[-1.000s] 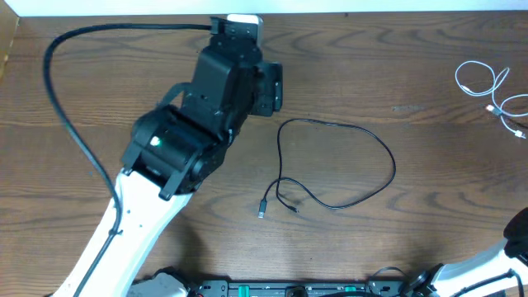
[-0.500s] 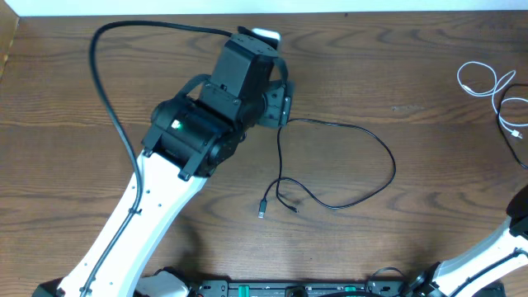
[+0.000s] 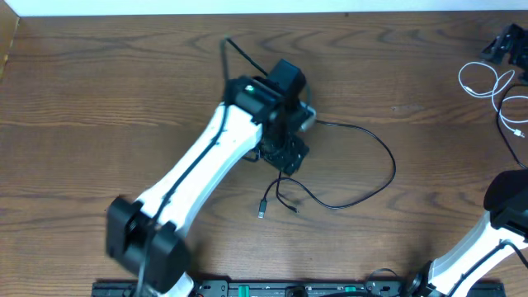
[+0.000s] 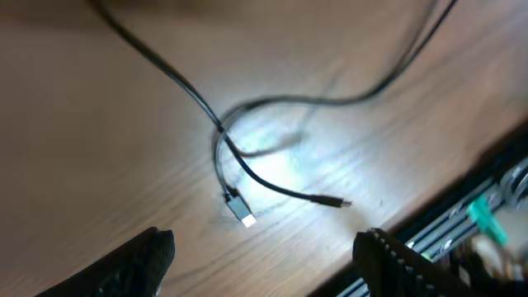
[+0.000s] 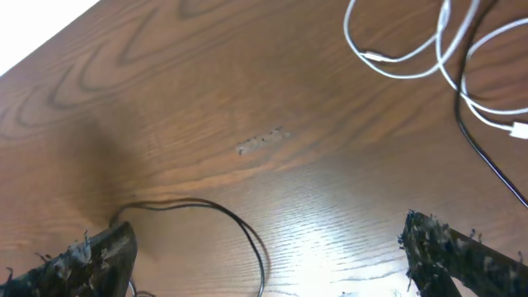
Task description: Untangle cables
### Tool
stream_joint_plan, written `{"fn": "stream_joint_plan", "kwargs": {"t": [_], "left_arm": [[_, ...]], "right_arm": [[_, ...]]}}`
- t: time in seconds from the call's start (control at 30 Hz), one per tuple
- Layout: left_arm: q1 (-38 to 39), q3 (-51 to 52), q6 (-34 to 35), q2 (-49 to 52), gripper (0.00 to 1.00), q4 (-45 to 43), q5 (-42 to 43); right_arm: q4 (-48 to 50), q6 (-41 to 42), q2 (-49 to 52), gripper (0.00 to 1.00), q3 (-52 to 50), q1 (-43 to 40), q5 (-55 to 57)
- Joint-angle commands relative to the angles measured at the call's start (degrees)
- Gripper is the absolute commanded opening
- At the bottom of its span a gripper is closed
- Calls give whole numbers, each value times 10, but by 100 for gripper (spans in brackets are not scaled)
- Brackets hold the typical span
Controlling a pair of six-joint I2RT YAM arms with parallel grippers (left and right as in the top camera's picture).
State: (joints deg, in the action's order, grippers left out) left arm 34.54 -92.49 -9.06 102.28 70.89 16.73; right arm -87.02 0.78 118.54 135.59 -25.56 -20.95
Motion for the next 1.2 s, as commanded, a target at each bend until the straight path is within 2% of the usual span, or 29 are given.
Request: {"fn": "stream_joint_plan", "kwargs": {"t": [0.0, 0.17, 0.3, 0.37, 0.43, 0.57, 0.7, 0.83, 0.87, 0.9, 0.93, 1.0, 1.17], "left_arm": [[-2, 37, -97, 41, 75, -8, 36], [-2, 106, -105, 59, 75, -83, 36], [-2, 176, -57, 59, 75, -185, 7], [-1, 203, -31, 59, 73, -232, -21], [-1, 222, -21, 59, 67, -264, -38], [-1, 254, -19, 59, 64, -300, -61], [-1, 280, -7, 59, 56, -318, -60], [-1, 312, -7, 59, 55, -329, -61], [-1, 330, -3, 59, 51, -344, -61], [-1, 344, 5, 59, 41, -360, -61], [-1, 349, 9, 59, 35, -368, -61], [-1, 351, 16, 59, 8, -375, -61], [-2, 295, 32, 33, 7, -340, -66]], "right_arm": [[-5, -22, -9, 99, 4, 10, 0], [-15, -40, -9, 99, 4, 10, 0], [-15, -41, -9, 99, 4, 10, 0], [-15, -41, -9, 99, 4, 10, 0], [-15, -41, -9, 99, 4, 10, 0], [-15, -41, -9, 99, 4, 10, 0], [-15, -41, -9, 99, 4, 10, 0], [-15, -41, -9, 99, 4, 10, 0], [-15, -41, -9, 99, 4, 10, 0], [-15, -41, -9, 99, 4, 10, 0], [-15, -41, -9, 99, 4, 10, 0], [-17, -41, -9, 99, 4, 10, 0], [-20, -47, -9, 99, 4, 15, -46]]}}
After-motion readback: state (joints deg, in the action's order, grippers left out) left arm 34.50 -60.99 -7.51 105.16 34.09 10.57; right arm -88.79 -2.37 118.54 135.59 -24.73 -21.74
